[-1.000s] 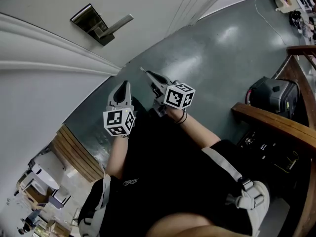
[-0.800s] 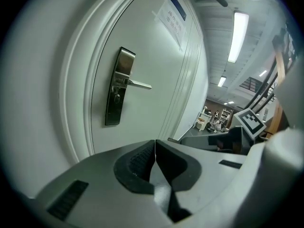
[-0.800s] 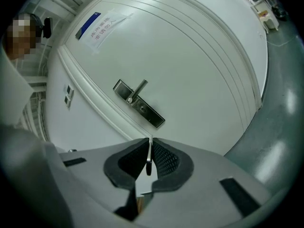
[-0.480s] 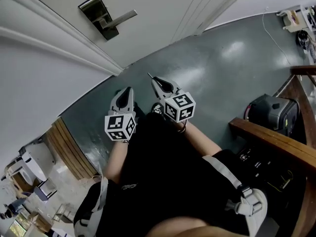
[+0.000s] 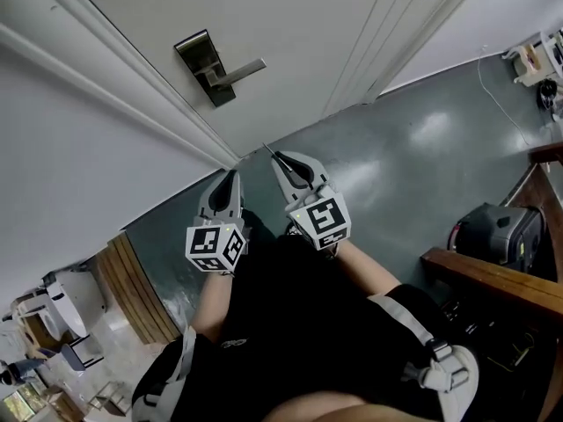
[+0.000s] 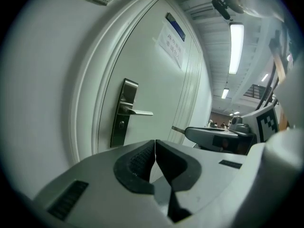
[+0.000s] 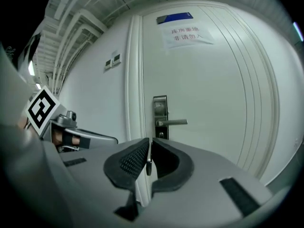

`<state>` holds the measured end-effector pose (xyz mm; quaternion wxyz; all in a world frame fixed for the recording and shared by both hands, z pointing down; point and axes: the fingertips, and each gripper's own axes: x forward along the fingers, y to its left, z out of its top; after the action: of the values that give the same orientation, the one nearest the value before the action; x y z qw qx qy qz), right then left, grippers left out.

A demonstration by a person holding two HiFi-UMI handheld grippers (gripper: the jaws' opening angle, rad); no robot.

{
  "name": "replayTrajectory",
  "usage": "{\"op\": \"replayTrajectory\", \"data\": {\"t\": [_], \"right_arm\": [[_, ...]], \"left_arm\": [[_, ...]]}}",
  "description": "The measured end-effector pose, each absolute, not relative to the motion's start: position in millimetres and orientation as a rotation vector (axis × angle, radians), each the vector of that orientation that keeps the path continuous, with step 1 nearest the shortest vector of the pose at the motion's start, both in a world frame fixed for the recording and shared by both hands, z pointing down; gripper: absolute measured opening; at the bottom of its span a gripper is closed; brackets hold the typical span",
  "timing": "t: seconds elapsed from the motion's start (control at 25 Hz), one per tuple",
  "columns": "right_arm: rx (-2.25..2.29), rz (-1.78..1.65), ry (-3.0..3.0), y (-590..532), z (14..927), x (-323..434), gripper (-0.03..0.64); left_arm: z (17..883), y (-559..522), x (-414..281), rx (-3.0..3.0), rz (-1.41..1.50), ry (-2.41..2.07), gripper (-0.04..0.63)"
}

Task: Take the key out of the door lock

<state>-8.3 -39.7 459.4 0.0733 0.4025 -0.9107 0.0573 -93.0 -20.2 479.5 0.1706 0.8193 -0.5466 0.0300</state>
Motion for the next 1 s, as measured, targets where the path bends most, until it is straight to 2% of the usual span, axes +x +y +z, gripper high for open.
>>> {"op": "replayTrajectory", "data": {"t": [0.52, 1.0], "right_arm": [[1.366, -0.045, -2.781, -50.3, 387.2, 10.3, 0.031], [1.443, -0.051, -2.774, -47.0, 382.1, 31.0, 0.031]], "left_arm": [[386.2, -27.5, -75.4, 2.547, 0.013, -1.692, 0.025], [378.8, -19.5, -60.8, 2.602, 0.021, -1.697, 0.025]]}}
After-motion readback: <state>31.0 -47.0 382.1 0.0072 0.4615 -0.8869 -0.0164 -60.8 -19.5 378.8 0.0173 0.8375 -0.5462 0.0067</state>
